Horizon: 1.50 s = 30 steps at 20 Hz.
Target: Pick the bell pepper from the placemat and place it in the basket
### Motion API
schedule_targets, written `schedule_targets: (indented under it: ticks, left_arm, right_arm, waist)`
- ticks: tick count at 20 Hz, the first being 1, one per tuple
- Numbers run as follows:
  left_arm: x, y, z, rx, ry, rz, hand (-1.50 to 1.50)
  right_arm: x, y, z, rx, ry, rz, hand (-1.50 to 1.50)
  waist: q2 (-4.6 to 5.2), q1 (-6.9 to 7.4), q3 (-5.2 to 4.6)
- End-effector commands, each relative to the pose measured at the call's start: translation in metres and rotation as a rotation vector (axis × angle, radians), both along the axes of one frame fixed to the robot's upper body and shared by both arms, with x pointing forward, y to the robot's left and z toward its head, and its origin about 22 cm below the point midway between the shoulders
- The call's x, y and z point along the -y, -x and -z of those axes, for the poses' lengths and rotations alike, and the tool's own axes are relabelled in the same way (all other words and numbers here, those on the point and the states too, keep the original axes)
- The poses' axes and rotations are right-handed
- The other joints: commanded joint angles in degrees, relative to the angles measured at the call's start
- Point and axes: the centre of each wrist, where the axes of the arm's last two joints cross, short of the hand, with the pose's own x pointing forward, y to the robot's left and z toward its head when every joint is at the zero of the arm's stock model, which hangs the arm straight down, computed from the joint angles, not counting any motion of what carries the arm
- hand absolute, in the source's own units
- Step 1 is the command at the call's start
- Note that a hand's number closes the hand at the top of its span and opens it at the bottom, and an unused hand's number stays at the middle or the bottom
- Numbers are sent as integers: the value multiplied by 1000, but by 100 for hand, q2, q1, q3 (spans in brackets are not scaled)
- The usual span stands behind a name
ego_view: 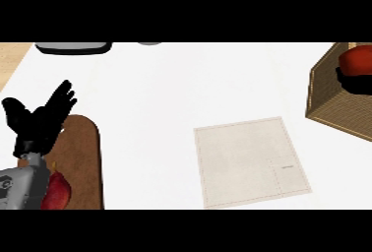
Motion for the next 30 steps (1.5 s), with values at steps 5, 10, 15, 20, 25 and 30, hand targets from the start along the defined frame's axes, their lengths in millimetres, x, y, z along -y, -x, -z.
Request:
schedule_targets:
  ticks: [5, 10, 15, 20, 25, 30]
  left_arm:
    - [5, 2, 3, 1, -2, 3, 0]
    - [6, 3, -12, -3, 6, 24, 0]
    - [1, 10, 8, -12, 1, 10, 0]
    - [5, -2, 5, 2, 9, 3, 0]
    - [-15, 7, 0, -2, 4, -17, 0]
    - [-8, 9, 10, -2, 0, -30, 0]
  right_arm:
    - [31, -24, 47, 52, -101, 236, -150]
    - [56, -48, 34, 23, -75, 145, -150]
    - [52, -47, 34, 56, -93, 45, -150]
    - [97, -34, 22, 228, -285, 165, -150]
    - [136, 3, 13, 377, -458, 272, -150]
    - [205, 66, 22, 356, -505, 215, -150]
  waist:
    - [27, 70, 2]
    - [3, 44, 1]
    - [-7, 12, -1]
    - [5, -47, 2]
    - [-32, -107, 3]
    - [-18, -130, 7]
